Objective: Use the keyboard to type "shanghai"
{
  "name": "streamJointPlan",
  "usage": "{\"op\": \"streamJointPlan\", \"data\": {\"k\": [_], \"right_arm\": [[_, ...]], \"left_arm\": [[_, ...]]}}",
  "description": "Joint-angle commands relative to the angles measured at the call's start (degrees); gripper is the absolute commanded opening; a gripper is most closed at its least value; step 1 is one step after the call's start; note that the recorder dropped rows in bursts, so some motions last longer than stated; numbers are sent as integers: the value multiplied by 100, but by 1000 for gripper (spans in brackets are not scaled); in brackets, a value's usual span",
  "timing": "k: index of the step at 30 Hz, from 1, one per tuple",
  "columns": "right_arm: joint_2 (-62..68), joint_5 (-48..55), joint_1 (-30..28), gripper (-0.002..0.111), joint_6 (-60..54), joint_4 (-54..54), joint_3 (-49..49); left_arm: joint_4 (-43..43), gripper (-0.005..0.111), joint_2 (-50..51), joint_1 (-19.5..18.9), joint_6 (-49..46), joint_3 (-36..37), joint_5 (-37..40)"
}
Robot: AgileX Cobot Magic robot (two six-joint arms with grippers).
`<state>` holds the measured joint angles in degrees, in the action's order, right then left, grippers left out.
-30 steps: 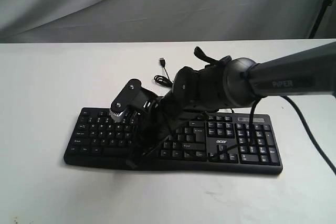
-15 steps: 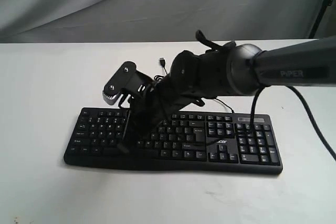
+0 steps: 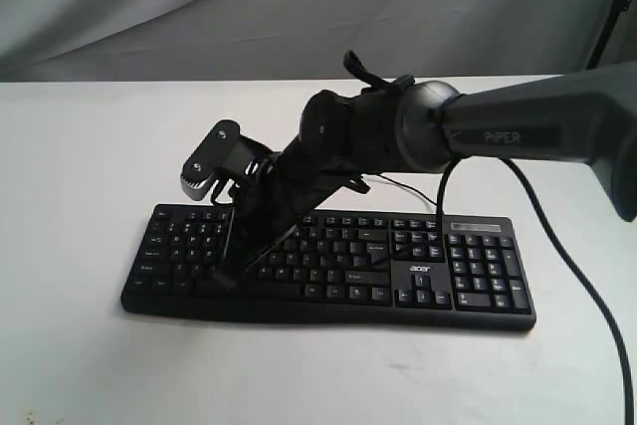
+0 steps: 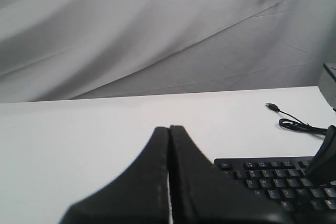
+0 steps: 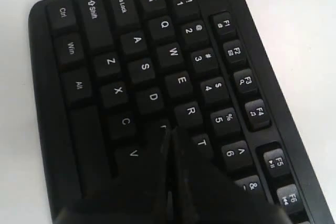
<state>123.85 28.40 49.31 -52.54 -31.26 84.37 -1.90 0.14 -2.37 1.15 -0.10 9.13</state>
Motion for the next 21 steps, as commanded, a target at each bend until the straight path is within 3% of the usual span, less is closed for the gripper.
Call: {"op": "streamJointPlan", "data": {"k": [1,21], "right_arm": [[-25,41,-16,0,73,94,36],[216,-70,-16,0,73,78,36]], "left_arm": [[0,0,-14,37,15,10,-34],[0,0,-14,37,15,10,-34]]}}
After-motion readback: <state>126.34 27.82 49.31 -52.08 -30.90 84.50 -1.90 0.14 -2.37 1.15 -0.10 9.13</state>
